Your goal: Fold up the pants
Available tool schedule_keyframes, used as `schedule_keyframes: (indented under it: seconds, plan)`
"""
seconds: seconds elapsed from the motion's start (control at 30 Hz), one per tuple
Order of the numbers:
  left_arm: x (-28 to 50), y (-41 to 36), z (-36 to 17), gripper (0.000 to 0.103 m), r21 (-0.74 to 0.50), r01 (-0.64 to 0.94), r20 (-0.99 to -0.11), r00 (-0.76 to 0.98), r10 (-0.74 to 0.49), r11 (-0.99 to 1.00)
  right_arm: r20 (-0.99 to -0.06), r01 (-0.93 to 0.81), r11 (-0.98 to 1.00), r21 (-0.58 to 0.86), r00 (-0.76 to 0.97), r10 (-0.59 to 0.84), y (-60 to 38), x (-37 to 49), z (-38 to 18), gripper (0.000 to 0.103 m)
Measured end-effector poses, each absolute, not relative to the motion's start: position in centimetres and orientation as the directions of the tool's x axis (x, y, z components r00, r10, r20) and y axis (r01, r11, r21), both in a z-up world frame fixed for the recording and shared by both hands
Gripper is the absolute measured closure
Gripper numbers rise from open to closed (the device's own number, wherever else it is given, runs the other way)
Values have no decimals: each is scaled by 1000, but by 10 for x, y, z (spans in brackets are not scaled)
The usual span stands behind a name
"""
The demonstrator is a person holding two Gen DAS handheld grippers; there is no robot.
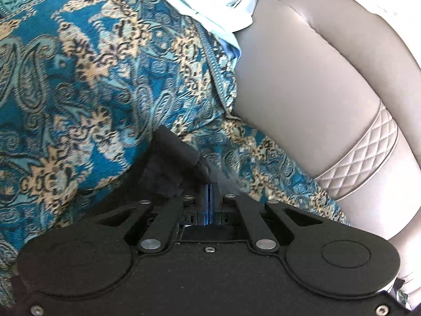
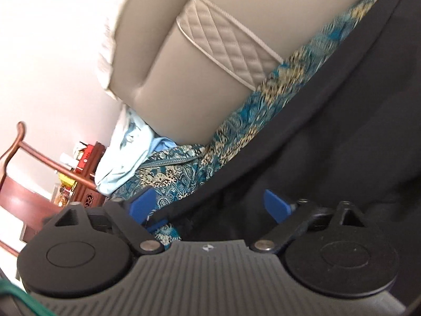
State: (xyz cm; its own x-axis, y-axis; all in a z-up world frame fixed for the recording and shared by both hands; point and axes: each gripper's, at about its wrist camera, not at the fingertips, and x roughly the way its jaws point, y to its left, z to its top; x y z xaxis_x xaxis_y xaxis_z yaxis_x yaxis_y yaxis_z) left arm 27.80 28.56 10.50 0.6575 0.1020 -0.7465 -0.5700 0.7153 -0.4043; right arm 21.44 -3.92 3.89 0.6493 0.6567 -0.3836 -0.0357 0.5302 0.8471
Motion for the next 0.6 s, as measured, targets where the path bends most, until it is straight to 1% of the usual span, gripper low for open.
schedule_keyframes:
  seconds: [0.03,0.1,0.17,0.27,0.37,0.4,0.43,0.47,0.5,0.53,0.57,0.6]
  plan:
    - [276,287,104,102,-400,-566,-747,657,101,721,-405,-9,532,847,639,655,-30,225,33,26]
    - [273,290,106,103,-375,-565,-747,653,121,735,-455,37,559,829,626,633,-17,235,26,44]
    - [273,295,105,103,-370,-560,-745,655,123,742,-508,72,596,800,610,608,-3,247,21,49]
    - [274,304,100,103,-396,-550,-751,655,85,735,-519,85,598,797,601,607,9,253,11,50]
    - [278,306,96,100,-405,-520,-745,665,58,752,-563,131,625,770,600,568,20,262,9,54]
    - [281,306,96,94,-406,-509,-740,670,54,759,-571,147,624,768,598,562,21,266,8,54]
    - [285,305,97,91,-401,-505,-738,672,57,764,-571,158,618,771,600,560,19,268,8,54]
    - [292,304,98,76,-396,-503,-736,674,62,768,-572,167,614,771,606,553,17,270,8,54]
    - [299,304,99,53,-393,-505,-735,675,68,769,-572,169,616,770,611,548,13,271,9,53]
    - [307,303,99,44,-391,-513,-737,672,74,765,-572,164,622,766,614,543,10,272,9,52]
    - [317,302,99,32,-389,-533,-740,667,90,751,-575,159,630,760,616,538,6,270,10,49]
    - [326,301,97,23,-385,-552,-746,658,103,739,-577,150,641,753,619,533,1,269,11,45]
